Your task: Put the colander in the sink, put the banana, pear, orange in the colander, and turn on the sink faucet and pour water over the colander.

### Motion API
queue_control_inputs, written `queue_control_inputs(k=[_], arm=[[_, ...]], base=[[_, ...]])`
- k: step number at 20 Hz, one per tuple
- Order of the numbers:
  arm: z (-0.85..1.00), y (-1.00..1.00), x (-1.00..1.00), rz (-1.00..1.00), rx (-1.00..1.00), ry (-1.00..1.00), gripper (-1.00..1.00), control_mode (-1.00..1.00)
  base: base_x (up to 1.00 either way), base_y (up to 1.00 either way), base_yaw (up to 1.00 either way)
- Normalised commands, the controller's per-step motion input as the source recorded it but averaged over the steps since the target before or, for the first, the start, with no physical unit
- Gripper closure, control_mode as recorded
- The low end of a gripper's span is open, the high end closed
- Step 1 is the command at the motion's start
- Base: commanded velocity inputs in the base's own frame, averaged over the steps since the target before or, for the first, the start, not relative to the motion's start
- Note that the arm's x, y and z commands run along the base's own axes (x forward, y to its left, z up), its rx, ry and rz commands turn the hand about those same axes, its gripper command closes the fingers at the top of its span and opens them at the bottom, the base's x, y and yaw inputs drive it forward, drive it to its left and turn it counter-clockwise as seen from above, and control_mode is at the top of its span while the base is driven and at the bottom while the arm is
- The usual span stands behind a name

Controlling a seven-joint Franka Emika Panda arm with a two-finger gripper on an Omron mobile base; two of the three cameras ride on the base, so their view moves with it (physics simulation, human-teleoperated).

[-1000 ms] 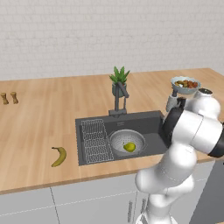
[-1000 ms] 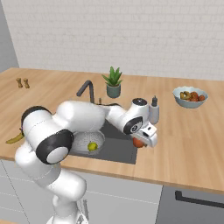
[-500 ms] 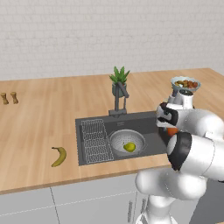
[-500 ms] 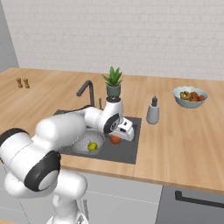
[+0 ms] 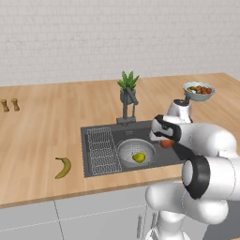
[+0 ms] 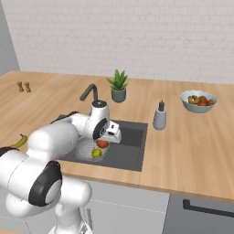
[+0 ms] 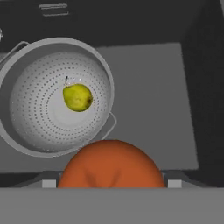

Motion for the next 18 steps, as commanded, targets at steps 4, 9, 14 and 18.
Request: queue_control_inputs(k=[4, 9, 14, 18], arm=[[-0.16, 0.55, 0.44, 0.19, 0.1, 0.0, 1.0, -1.0], [-0.21, 0.35, 0.44, 0.19, 0.1, 0.0, 1.0, -1.0], [-0.27, 0.12, 0.27, 0.14, 0.01, 0.02, 1.0, -1.0], [-0.2, 0.04, 0.21, 0.06, 0.0, 0.16, 1.0, -1.0]], base=[[0.0, 0.0, 0.0], [0.0, 0.0, 0.0], [0.0, 0.0, 0.0], [0.0, 0.0, 0.0]])
